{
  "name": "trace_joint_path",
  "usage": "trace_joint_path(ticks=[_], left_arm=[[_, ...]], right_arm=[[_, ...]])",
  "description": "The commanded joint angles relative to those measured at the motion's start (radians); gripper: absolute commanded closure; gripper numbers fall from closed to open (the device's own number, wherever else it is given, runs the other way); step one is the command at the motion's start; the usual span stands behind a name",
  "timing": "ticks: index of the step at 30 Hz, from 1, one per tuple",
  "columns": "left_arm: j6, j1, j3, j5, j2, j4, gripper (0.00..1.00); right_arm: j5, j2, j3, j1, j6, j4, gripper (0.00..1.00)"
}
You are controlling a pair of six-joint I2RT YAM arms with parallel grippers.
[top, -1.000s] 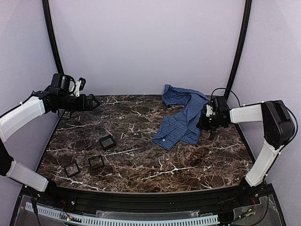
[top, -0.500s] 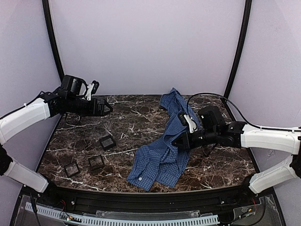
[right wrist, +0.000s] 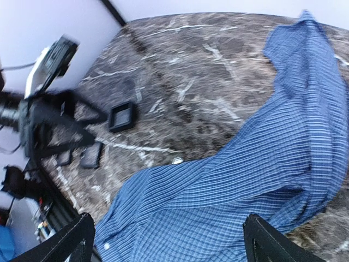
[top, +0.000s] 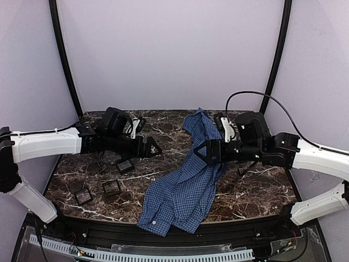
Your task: Remove the brooch from the garment
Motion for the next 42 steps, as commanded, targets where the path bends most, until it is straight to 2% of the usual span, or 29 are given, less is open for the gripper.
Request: trace_joint_path(ticks=[1, 4, 8, 14, 22, 25, 29, 34, 36, 42], left_arm=[[-0.111, -0.083, -0.012, 0.005, 0.065, 0.13, 0.0], [-0.144, -0.136, 0.006, 0.011, 0.114, 0.167, 0.0], [-0.207, -0.168, -0.001, 0.015, 0.163, 0.235, 0.0], [-0.259, -0.18, -0.048, -0.005, 0.16, 0.294, 0.0], [-0.248, -0.18, -0.074, -0.054, 0.128, 0.226, 0.0], [-0.243, -0.18, -0.075, -0.077, 0.118, 0.209, 0.0], [-0.238, -0.18, -0.072, -0.096, 0.108, 0.192, 0.0], [-0.235, -0.179, -0.064, -0.115, 0.099, 0.172, 0.0], [-0.225, -0.18, -0.054, -0.125, 0.094, 0.156, 0.0], [-0.191, -0.173, -0.033, -0.156, 0.053, 0.113, 0.0]], right_arm=[[0.318, 0.047, 0.035, -0.066, 0.031, -0.148, 0.05], [0.378, 0.096, 0.034, -0.111, 0.008, -0.138, 0.05], [0.368, 0.163, 0.023, -0.209, -0.047, -0.084, 0.08], [0.209, 0.267, -0.005, -0.335, -0.116, 0.047, 0.2], [0.112, 0.399, 0.036, -0.359, -0.169, 0.11, 0.35], [0.123, 0.437, 0.056, -0.367, -0.175, 0.107, 0.46], [0.137, 0.455, 0.086, -0.393, -0.177, 0.093, 0.75], [0.166, 0.426, 0.156, -0.436, -0.199, 0.034, 0.96], [0.197, 0.407, 0.221, -0.464, -0.213, -0.008, 1.0], [0.273, 0.298, 0.405, -0.507, -0.261, -0.12, 1.0]])
